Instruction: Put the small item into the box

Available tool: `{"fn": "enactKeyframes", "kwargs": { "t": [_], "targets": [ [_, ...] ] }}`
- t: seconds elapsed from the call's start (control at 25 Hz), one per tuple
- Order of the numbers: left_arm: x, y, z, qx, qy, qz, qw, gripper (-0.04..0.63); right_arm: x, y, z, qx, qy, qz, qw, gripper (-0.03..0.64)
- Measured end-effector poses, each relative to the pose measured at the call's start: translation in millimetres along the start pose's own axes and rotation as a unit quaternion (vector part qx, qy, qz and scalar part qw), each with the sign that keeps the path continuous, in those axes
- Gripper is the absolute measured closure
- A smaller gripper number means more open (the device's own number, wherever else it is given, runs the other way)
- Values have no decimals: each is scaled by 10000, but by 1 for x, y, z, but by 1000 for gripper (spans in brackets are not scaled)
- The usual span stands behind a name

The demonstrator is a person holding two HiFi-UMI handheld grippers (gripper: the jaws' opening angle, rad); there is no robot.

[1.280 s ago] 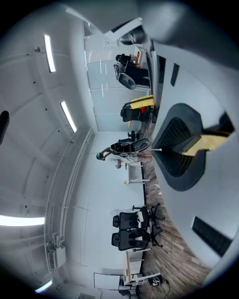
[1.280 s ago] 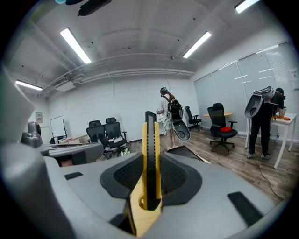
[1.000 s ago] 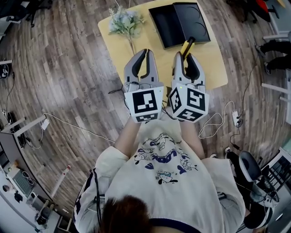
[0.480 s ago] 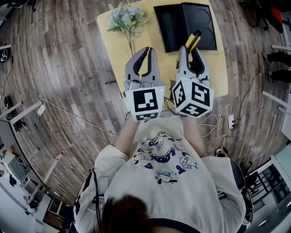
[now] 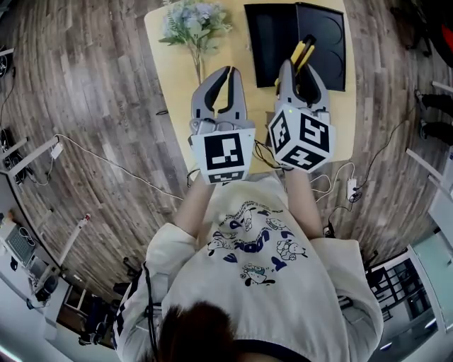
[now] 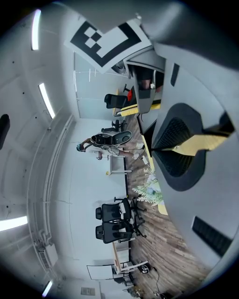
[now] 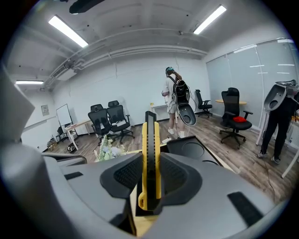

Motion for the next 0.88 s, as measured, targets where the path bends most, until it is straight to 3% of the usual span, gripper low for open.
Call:
{"fn": "enactKeyframes", "kwargs": {
  "t": [0.48,0.88],
  "targets": [
    [-47,17,-4,245,-74,-438,9987,572,-68,10,8,69,-40,-864,9962,492],
    [-69,27,-12,394,-173,-652,9969,572,-112,23,8,205,76,-1920,9812,492]
  ]
}}
Point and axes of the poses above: the fingertips, and each gripper's own axes: x backward along the fingers, z to its right, y out of its underside, the point moved 8 cm from there along x, backward along the fingers, and after that the axes turned 11 degrees about -z, right-handed, at the moved point
